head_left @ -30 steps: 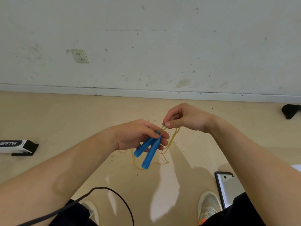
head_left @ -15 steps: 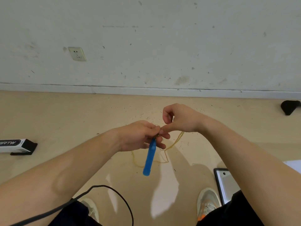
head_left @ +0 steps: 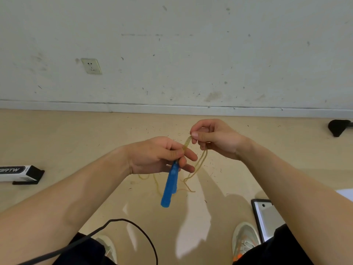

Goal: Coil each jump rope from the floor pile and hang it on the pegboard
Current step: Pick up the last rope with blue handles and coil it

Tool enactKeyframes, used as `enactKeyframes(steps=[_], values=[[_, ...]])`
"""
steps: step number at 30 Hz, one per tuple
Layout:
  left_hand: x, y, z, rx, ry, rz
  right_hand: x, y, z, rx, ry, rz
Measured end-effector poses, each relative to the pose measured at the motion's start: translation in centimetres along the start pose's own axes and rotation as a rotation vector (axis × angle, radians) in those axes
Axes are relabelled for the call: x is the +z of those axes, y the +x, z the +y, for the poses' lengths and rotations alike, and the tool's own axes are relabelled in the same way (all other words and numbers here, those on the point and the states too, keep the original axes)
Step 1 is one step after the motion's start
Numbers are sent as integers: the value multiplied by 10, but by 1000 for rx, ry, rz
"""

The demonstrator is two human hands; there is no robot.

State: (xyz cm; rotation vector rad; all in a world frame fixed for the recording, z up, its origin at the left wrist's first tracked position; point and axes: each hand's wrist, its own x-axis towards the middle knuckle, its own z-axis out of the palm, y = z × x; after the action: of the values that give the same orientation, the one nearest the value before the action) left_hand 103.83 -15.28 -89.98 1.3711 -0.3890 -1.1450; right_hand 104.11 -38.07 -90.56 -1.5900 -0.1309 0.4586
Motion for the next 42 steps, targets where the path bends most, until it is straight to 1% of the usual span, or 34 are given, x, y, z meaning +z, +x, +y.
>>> enactKeyframes(steps=[2, 5, 6, 8, 11, 13, 16, 19, 23, 24, 26, 28, 32, 35, 38, 42], values=[[1, -1, 2, 66, -55, 97, 11, 2, 4, 15, -62, 83], [0, 0, 2, 185, -116, 343, 26, 4, 11, 84, -246, 186], [-1, 1, 1, 207, -126, 411, 30, 4, 12, 114, -295, 192], [-4, 4, -3, 234, -151, 522, 38, 2, 14, 162, -306, 148], [-2, 9, -6, 270, -174, 663, 49, 1, 12, 172, -329, 112], [-2, 12, -9, 284, -121, 739, 55, 1, 9, 149, -388, 122], [-4, 16, -16, 294, 68, 841, 62, -1, 6, 118, -381, 135], [0, 20, -18, 335, 145, 907, 67, -3, 6, 109, -343, 162], [5, 27, -20, 370, 108, 985, 74, -6, 7, 100, -252, 137], [5, 29, -22, 369, 86, 1008, 77, -7, 9, 92, -263, 131], [3, 33, -24, 365, 36, 1057, 83, -8, 15, 66, -364, 137], [2, 35, -24, 370, 1, 1095, 89, -10, 20, 4, -475, 185], [3, 39, -24, 355, -64, 1137, 99, -11, 27, -108, -507, 262], [5, 41, -24, 306, -109, 1142, 104, -13, 31, -128, -566, 229], [7, 38, -20, 255, -195, 1101, 106, -15, 32, -150, -594, 188], [4, 32, -16, 250, -248, 1041, 107, -15, 33, -167, -627, 119]])
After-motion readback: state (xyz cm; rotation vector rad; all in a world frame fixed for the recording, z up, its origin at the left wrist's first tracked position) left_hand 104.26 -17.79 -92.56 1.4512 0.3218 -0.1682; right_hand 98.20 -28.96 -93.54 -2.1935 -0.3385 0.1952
